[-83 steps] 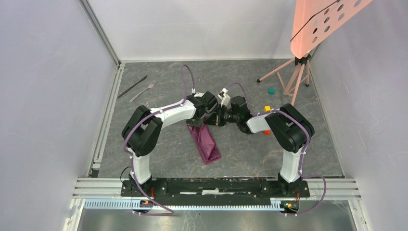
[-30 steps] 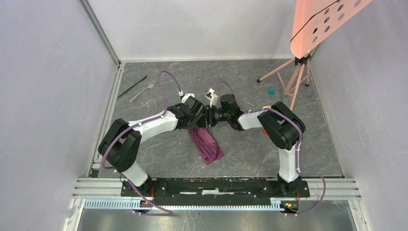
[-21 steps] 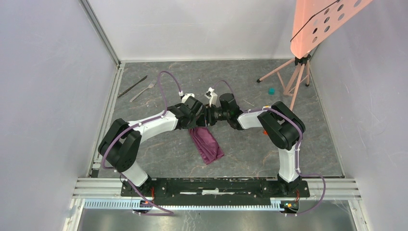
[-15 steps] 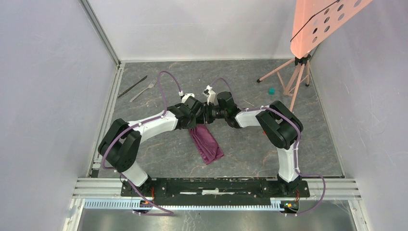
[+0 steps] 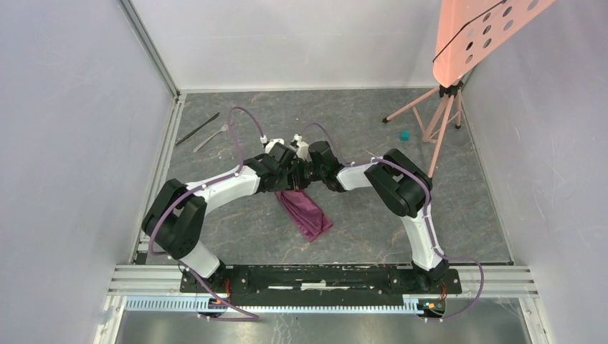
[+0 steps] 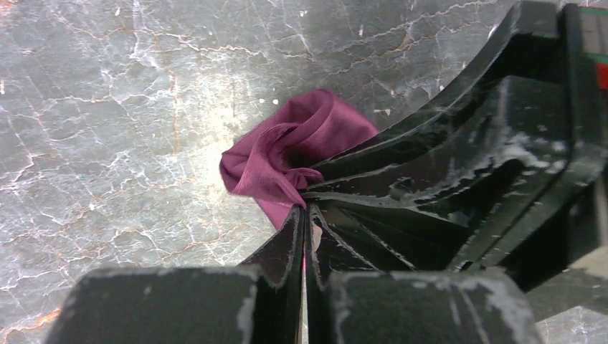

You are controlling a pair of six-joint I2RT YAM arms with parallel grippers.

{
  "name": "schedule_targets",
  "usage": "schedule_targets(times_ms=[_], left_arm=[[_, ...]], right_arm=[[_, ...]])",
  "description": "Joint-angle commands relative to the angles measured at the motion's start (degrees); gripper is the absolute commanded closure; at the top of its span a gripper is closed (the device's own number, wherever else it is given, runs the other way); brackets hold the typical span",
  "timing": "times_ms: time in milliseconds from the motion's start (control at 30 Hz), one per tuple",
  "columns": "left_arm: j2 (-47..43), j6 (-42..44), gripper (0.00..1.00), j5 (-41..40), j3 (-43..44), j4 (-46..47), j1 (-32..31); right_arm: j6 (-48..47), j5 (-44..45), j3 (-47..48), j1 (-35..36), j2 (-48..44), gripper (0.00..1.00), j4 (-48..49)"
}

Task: Fold the napkin into a case and place the utensils inside
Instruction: Grasp the top corner of the smaller rectangle folded napkin from the folded napkin.

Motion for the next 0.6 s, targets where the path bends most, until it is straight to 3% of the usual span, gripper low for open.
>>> schedule_targets(times_ms=[0, 133, 233, 467, 567], left_arm=[[-2.3, -0.4, 0.98, 2.2, -0.9, 4.7, 0.6], [-3.7, 0.0, 0.98, 2.1, -2.9, 4.9, 1.5], [-4.2, 0.1, 0.98, 2.7, -3.6, 5.4, 1.7], [-4.3, 0.5, 0.98, 3.3, -3.7, 5.4, 1.7], [-4.7, 0.8, 0.98, 3.3, -3.6, 5.2, 1.7]], right_arm=[[-3.3, -0.8, -0.5, -0.2, -1.5, 0.72, -3.9], [-2.7, -4.1, -6.0, -2.1, -7.6, 0.57, -0.5], [-1.9, -5.2, -7.9, -3.3, -9.7, 0.53, 1.1], [-1.6, -4.8, -7.2, -4.0, -10.1, 0.55, 1.6], [-0.5, -5.4, -5.8, -3.8, -8.0, 0.65, 2.4]])
